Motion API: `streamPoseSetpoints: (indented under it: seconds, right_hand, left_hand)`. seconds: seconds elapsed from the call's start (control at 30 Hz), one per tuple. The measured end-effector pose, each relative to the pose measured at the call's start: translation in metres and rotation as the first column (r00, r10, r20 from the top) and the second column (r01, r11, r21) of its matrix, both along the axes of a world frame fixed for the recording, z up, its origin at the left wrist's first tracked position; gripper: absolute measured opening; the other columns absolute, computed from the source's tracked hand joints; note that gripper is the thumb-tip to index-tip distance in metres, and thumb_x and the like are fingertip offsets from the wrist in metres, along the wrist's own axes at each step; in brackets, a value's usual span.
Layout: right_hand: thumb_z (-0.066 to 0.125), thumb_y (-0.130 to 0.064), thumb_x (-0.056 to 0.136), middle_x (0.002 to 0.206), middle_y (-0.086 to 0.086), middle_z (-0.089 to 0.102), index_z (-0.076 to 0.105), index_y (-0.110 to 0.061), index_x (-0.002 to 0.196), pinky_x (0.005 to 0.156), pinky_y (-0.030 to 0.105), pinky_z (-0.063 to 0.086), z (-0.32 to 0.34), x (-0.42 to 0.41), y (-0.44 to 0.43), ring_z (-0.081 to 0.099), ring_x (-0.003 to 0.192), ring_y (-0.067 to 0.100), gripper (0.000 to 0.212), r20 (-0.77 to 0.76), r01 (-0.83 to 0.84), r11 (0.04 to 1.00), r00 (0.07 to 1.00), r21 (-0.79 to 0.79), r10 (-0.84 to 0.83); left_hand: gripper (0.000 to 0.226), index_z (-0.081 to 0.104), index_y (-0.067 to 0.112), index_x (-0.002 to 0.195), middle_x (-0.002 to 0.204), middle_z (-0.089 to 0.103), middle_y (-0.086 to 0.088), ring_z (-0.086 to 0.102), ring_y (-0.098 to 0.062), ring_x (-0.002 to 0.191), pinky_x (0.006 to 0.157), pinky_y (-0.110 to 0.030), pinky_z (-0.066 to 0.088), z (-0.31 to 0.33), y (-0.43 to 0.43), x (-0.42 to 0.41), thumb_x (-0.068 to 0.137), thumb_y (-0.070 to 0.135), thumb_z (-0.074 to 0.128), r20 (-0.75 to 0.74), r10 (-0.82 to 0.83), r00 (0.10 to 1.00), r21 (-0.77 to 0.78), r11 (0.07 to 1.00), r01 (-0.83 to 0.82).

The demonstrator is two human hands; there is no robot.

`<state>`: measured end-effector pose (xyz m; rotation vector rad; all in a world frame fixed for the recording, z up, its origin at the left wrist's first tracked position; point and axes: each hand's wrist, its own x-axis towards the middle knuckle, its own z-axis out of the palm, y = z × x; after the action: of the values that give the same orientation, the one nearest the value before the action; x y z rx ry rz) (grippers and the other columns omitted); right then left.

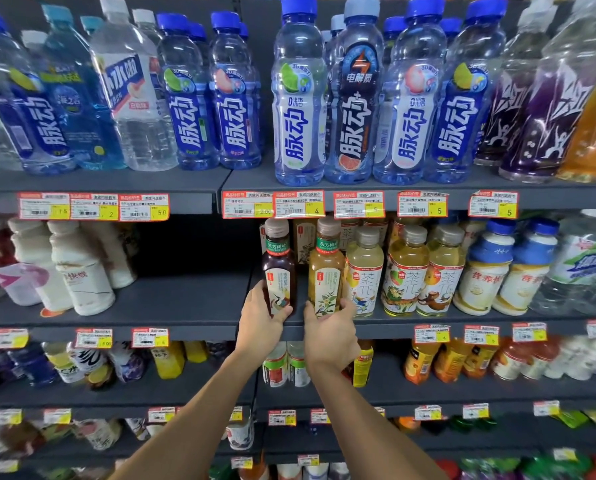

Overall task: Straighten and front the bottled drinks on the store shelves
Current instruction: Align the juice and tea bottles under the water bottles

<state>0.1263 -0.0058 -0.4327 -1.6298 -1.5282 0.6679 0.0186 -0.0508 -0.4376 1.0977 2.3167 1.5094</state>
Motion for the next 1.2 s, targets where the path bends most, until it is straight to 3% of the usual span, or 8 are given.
streamPoseSetpoints:
  seconds: [0.33,0.53,0.63,0.77,0.93,1.07,1.2]
  right_hand:
    - [0.067,-0.065,0.08,0.089,-0.005,0.073,0.043,-0.023,0.122,0.066,0.031,0.036,-0.008,-0.005,0.004,0.071,0.087,0.023,0.064,0.025,-0.028,1.0,0.999,-0.002,0.029]
    - [0.065,-0.071,0.079,0.087,-0.007,0.073,0.042,-0.024,0.121,0.069,0.032,0.039,-0.01,0.003,0.011,0.07,0.088,0.02,0.067,0.049,-0.098,0.994,0.994,0.046,0.096]
    - [0.059,-0.077,0.08,0.076,-0.012,0.067,0.041,-0.027,0.123,0.071,0.032,0.045,-0.012,0.016,0.012,0.066,0.078,0.012,0.068,0.016,-0.129,0.986,0.992,0.107,0.128]
    - [0.061,-0.064,0.088,0.072,-0.014,0.054,0.042,-0.02,0.127,0.063,0.03,0.038,-0.012,0.045,0.023,0.064,0.069,0.016,0.062,-0.125,0.016,0.986,0.992,0.169,0.006]
    - [0.065,-0.063,0.086,0.074,-0.012,0.064,0.034,-0.018,0.147,0.067,0.033,0.045,-0.009,0.068,0.048,0.067,0.078,0.017,0.082,0.006,-0.06,0.992,0.998,0.108,0.059]
    - [0.067,-0.062,0.083,0.081,-0.011,0.067,0.044,-0.024,0.129,0.065,0.029,0.041,-0.009,0.063,0.053,0.07,0.082,0.019,0.064,0.012,-0.094,0.989,0.996,0.112,0.093]
    - [0.068,-0.063,0.08,0.08,-0.013,0.063,0.042,-0.026,0.125,0.065,0.028,0.04,-0.011,0.062,0.055,0.069,0.081,0.018,0.064,0.02,-0.119,0.988,0.993,0.095,0.118]
  left_hand:
    - [0.064,0.043,0.023,0.143,0.134,0.056,0.003,0.055,-0.016,0.123,0.104,-0.046,0.05,-0.003,0.0,-0.001,0.088,0.024,0.077,0.005,0.043,0.999,0.003,0.999,-0.043]
    - [0.067,0.043,0.02,0.144,0.134,0.055,0.001,0.055,-0.016,0.122,0.103,-0.04,0.049,0.0,-0.003,0.0,0.087,0.025,0.078,-0.012,0.037,0.999,0.007,0.999,-0.037]
    - [0.068,0.041,0.02,0.145,0.135,0.054,0.002,0.053,-0.015,0.123,0.102,-0.036,0.047,-0.001,-0.006,0.001,0.087,0.029,0.077,-0.044,0.032,0.999,0.008,0.999,-0.032]
    - [0.064,0.042,0.022,0.141,0.132,0.053,0.003,0.052,-0.015,0.121,0.103,-0.042,0.048,0.0,-0.007,0.005,0.087,0.031,0.075,-0.075,0.028,0.997,0.005,1.0,-0.027]
    - [0.067,0.041,0.021,0.141,0.131,0.053,0.002,0.052,-0.015,0.12,0.101,-0.042,0.048,-0.001,-0.005,0.007,0.085,0.031,0.076,-0.078,0.045,0.996,-0.005,0.999,-0.046]
    - [0.067,0.041,0.021,0.141,0.131,0.053,0.002,0.05,-0.011,0.117,0.098,-0.036,0.046,-0.002,-0.004,0.008,0.085,0.031,0.076,-0.079,0.057,0.995,-0.007,0.998,-0.058]
    - [0.064,0.042,0.023,0.139,0.128,0.053,0.004,0.05,-0.01,0.114,0.096,-0.035,0.046,-0.001,-0.003,0.009,0.085,0.031,0.076,-0.089,0.063,0.994,-0.008,0.998,-0.064]
